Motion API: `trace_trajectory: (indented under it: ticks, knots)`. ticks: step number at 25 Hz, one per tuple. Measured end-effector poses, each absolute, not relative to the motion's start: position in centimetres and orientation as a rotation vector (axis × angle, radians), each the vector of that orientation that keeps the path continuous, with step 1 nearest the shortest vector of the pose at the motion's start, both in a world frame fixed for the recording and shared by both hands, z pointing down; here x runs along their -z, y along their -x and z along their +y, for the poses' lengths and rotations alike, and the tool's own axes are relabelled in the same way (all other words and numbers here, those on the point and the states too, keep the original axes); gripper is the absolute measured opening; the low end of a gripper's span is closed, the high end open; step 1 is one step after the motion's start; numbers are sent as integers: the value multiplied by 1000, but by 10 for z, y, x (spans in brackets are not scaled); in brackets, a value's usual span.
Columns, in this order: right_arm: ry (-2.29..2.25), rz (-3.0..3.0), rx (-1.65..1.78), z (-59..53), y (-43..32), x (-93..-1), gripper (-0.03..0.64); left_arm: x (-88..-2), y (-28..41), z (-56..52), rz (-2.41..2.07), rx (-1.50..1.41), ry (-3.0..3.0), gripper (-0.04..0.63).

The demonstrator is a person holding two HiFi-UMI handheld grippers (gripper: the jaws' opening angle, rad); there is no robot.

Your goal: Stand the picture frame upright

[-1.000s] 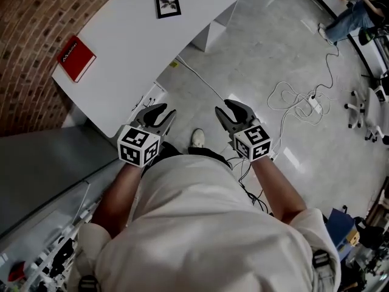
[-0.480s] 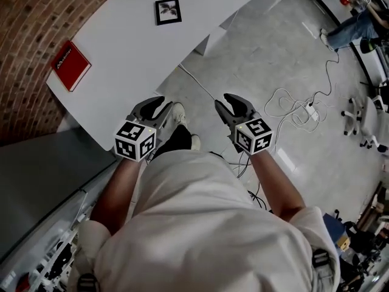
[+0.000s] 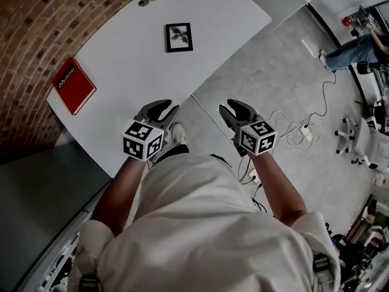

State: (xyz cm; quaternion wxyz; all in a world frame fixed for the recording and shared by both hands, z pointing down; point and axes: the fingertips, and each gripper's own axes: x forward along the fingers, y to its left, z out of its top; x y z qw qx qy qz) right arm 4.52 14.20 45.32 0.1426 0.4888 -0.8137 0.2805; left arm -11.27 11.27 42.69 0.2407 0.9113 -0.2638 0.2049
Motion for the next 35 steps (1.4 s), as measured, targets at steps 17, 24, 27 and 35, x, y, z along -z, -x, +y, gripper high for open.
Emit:
trace_trajectory:
  ticks: [17, 24, 27, 35]
  knots:
    - [-1216, -2359, -979, -50, -36, -494, 151, -464, 113, -51, -798, -531, -2352, 107]
    - [-1065, -2345, -1060, -120, -38, -530, 150, -500, 103, -117, -821, -612, -2253, 113]
    - [-1015, -2336, -1082, -148, -38, -545, 150, -517, 97, -145, -821, -650, -2223, 115]
    - [-903, -2290, -1111, -189, -26, -583, 150, -564, 88, -191, -798, -747, -2139, 117]
